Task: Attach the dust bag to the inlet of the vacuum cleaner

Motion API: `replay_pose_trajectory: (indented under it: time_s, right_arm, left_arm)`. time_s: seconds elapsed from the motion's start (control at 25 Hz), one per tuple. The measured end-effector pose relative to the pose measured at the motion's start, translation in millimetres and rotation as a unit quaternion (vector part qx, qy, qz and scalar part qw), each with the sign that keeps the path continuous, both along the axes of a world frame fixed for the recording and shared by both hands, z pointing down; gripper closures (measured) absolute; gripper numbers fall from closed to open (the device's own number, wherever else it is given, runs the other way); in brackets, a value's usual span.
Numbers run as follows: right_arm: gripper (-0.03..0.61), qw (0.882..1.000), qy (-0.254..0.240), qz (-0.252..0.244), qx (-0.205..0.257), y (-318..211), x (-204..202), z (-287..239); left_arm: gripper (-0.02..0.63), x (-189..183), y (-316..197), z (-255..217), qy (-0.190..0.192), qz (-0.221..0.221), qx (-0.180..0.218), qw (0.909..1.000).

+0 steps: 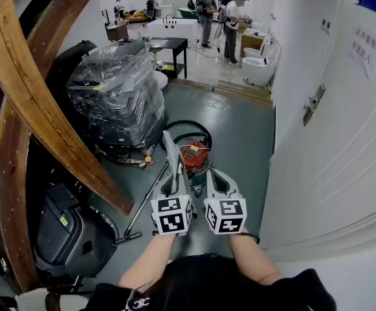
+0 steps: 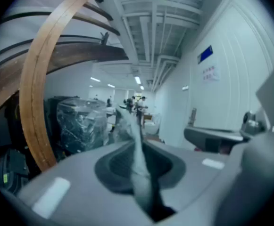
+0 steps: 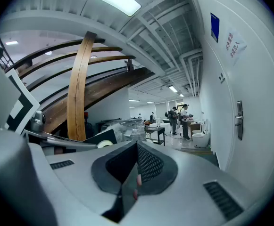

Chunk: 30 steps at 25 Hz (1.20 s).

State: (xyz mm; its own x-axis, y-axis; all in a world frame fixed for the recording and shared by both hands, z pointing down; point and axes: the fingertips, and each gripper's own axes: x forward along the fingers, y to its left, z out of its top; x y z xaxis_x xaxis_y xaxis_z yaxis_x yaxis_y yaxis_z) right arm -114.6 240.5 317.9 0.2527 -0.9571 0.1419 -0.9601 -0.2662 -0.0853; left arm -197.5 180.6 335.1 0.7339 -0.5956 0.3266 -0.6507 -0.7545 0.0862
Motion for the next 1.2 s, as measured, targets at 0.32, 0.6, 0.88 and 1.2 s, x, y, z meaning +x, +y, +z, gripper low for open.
replay_pose_trajectory:
  time_s: [0.32, 0.6, 0.88, 1.2]
  right_arm:
    - [0.580, 0.999, -0.022, 0.012, 0.036, 8.2, 6.1, -5.7]
    - [0.580, 0.999, -0.026, 0.015, 0.024, 15.5, 15.1, 2.7]
    - [0.580, 0.999, -0.036, 0.018, 0.018, 26.5, 36.3, 10.0]
    - [0.580, 0.999, -0.030, 0.012, 0.016, 35.0, 61.5, 13.3]
  left_arm:
    - [0.571, 1.4, 2.6, 2.7, -0.006, -0.002, 0.000, 1.0000]
    - [0.569, 7.5, 4.4, 7.3, -0.014, -0.007, -0.004, 0.9999]
    - [0.569, 25.0, 13.8, 12.1, -0.023, -0.008, -0.008, 0.9997]
    - [0.568, 47.1, 21.4, 14.8, -0.020, -0.018, -0.004, 0.9996]
